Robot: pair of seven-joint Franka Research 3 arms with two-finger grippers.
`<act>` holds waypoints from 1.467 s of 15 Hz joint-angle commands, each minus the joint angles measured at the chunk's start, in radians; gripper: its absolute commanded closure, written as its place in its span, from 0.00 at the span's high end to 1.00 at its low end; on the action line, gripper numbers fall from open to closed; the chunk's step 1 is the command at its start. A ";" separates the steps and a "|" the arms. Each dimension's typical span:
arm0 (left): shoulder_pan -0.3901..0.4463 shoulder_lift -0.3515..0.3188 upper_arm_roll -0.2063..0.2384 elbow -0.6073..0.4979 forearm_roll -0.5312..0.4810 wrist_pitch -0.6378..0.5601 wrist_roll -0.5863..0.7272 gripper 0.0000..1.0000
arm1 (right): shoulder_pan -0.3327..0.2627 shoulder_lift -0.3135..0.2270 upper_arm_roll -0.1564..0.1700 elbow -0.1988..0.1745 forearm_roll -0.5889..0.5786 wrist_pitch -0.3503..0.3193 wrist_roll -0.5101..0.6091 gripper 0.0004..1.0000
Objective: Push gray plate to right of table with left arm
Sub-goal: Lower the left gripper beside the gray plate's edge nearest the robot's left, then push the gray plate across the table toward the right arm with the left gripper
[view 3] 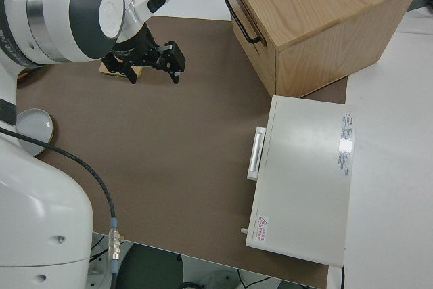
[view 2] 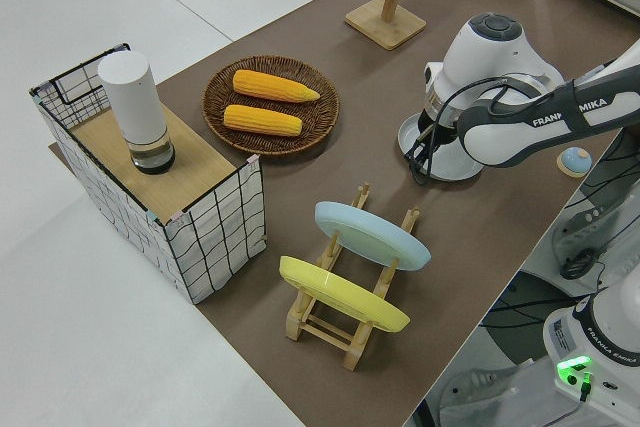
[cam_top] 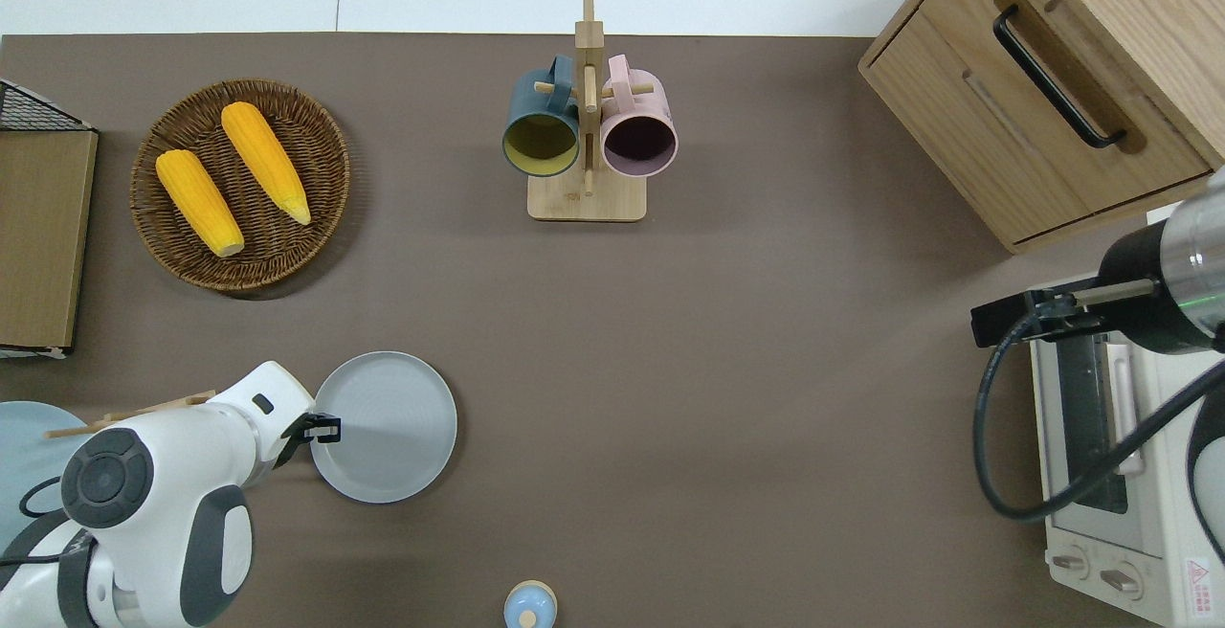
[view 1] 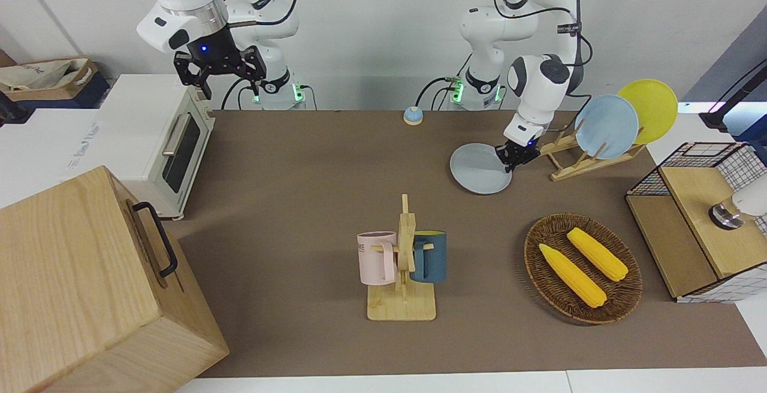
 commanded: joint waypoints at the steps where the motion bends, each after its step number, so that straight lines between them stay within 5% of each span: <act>1: -0.101 0.018 0.004 0.004 -0.017 0.010 -0.128 0.00 | -0.011 -0.008 0.006 0.001 0.008 -0.012 -0.003 0.98; 14: -0.495 0.241 0.003 0.211 -0.017 0.024 -0.579 0.00 | -0.011 -0.008 0.004 -0.001 0.008 -0.012 -0.003 0.98; 22: -0.649 0.388 -0.022 0.395 -0.016 0.020 -0.834 0.00 | -0.011 -0.008 0.006 -0.001 0.010 -0.012 -0.003 0.98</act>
